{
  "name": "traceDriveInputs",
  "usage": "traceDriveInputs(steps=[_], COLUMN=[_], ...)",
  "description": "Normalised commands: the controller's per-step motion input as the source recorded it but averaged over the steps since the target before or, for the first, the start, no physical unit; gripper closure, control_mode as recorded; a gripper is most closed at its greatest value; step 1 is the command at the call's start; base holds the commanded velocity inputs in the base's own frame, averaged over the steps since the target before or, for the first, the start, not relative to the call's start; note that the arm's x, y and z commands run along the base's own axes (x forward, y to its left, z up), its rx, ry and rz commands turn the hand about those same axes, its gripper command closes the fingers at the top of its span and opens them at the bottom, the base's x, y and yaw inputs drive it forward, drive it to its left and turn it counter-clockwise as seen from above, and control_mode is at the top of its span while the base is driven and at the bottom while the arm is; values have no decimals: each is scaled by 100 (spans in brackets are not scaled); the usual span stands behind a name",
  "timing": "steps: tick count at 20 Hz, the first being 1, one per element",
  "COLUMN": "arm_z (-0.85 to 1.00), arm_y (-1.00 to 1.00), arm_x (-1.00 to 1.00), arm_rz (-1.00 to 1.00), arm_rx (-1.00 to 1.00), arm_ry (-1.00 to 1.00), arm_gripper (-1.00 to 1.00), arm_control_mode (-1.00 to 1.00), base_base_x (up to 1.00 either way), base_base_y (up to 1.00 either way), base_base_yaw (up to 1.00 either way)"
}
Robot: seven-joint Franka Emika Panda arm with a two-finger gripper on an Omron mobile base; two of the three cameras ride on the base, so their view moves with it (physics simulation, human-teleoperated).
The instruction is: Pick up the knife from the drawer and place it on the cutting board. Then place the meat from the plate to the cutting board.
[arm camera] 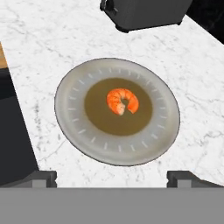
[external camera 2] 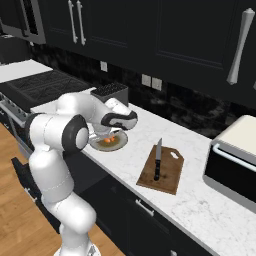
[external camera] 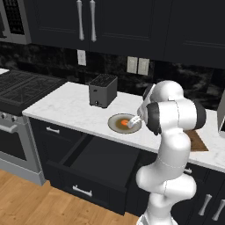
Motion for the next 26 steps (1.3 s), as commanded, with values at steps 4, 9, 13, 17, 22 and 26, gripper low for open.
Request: traceDriveInputs(steps=[4, 9, 13, 17, 22, 26], arm_z=[55, 24, 4, 13, 26, 29], arm_y=[47, 34, 21, 30, 40, 39], arm_x=[25, 32, 70, 73, 59, 58], arm_rz=[0, 0, 0, -1, 0, 0], arm_rx=[0, 0, 0, 0, 0, 0], arm_ry=[16, 19, 25, 23, 21, 19], arm_gripper=[-100, -100, -100, -100, -100, -100], arm_control_mode=[-100, -100, -100, -100, -100, -100], base_base_x=[0, 0, 0, 0, 0, 0], base_base_y=[0, 0, 0, 0, 0, 0], base_base_yaw=[0, 0, 0, 0, 0, 0])
